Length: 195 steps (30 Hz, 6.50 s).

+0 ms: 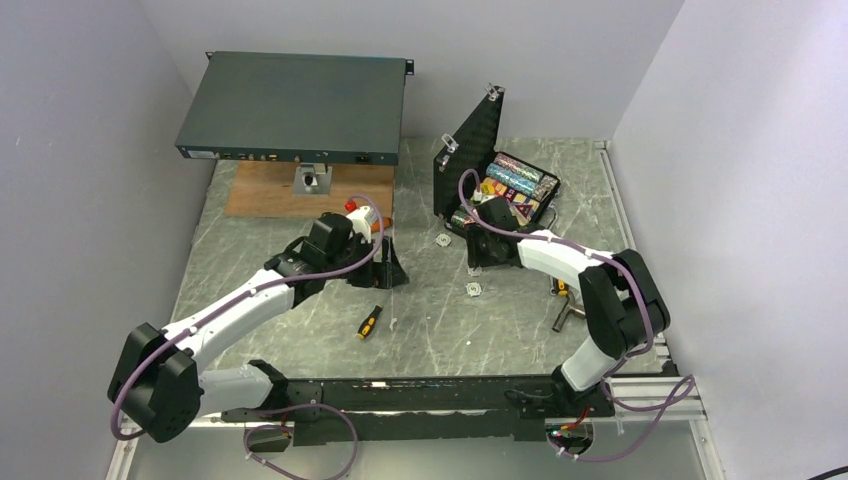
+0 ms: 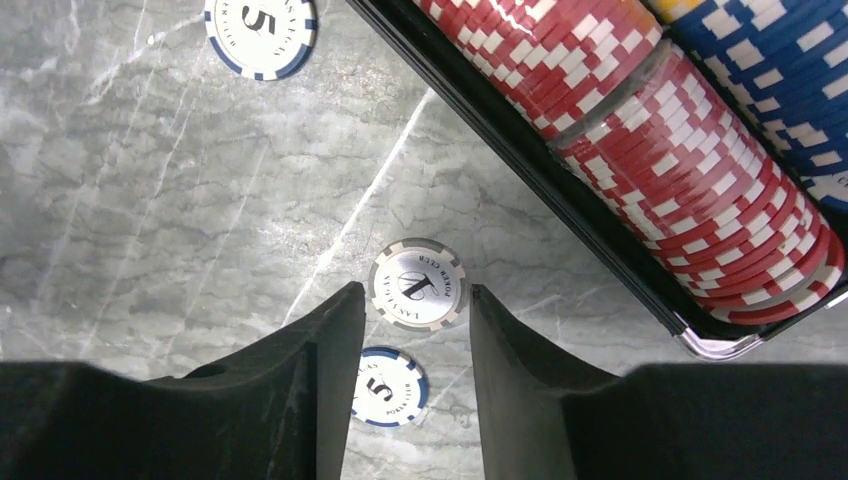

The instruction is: Pack up texas hold em set

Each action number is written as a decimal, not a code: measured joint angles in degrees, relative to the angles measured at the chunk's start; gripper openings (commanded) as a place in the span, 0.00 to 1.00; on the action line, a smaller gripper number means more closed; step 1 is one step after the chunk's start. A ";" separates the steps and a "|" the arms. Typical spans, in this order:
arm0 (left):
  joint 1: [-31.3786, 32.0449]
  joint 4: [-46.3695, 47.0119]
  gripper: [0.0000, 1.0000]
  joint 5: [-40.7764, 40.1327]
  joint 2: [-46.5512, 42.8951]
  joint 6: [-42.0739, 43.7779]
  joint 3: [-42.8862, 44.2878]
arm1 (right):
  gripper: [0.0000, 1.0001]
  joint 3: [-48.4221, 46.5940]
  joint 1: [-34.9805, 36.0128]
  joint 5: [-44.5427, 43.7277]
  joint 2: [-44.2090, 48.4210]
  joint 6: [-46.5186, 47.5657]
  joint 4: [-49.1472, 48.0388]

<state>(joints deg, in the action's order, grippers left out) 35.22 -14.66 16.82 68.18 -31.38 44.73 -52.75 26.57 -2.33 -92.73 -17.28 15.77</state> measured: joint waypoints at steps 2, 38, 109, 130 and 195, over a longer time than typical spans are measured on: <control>-1.03 0.20 0.89 1.79 -0.02 -1.11 -0.50 | 0.60 0.00 0.44 -0.13 0.17 0.26 -0.02; -1.01 1.27 0.89 6.47 0.22 -3.28 -1.40 | 0.47 -3.58 6.23 -4.94 -5.64 2.14 5.79; -11.30 75.19 0.57 35.52 38.80 -53.72 -15.50 | 0.12 4.85 18.93 10.23 10.36 9.20 -7.61; -8.04 72.22 0.37 35.41 37.31 -50.86 -13.42 | 0.10 4.85 20.28 10.10 10.36 9.20 -8.17; -5.88 60.43 0.00 35.45 20.76 -33.00 -13.00 | 0.20 19.71 -0.92 57.35 11.37 -24.24 -40.41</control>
<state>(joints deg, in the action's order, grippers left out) 29.34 45.78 52.27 88.95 -64.38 31.73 -33.04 25.65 55.02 -81.36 -41.52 -24.64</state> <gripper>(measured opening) 0.040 0.324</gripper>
